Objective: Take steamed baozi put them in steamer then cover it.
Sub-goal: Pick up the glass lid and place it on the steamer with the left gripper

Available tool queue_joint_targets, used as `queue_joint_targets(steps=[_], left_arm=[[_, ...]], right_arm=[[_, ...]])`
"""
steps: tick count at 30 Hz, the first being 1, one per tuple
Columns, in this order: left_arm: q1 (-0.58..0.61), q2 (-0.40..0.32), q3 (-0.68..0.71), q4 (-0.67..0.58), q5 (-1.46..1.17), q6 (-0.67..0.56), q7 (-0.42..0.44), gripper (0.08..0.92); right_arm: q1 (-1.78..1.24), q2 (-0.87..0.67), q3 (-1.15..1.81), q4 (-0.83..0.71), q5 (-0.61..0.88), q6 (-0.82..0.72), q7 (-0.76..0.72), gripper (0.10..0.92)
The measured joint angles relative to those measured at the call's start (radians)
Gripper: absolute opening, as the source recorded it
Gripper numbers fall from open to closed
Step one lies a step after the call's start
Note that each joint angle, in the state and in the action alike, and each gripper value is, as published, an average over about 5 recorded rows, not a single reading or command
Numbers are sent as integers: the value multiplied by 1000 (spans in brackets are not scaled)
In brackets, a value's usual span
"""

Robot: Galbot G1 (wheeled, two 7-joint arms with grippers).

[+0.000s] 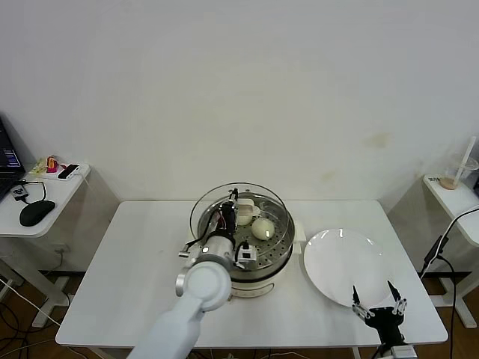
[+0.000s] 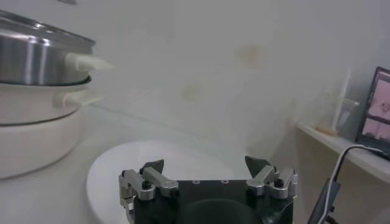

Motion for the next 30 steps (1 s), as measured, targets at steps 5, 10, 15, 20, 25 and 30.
queue_joint_targets(steps=[5,10,15,20,25,30], left_arm=[[4,-38,0,30,41,-3,7,149],[17,-68,-2,57,79,-10,9,149],[28,-85,-7,72,107,-17,7,149],[38,-94,-9,74,120,-20,6,149],[46,-108,-9,79,133,-23,2,149],[46,-117,-12,92,143,-26,-1,149]], right_arm=[[1,0,-3,-5,-8,0,2,823],[3,-1,-12,-10,-14,2,8,823],[3,-1,-15,-12,-19,4,10,823],[2,0,-18,-13,-25,4,12,823],[1,3,-24,-14,-31,4,14,823],[-1,5,-30,-16,-36,6,16,823]])
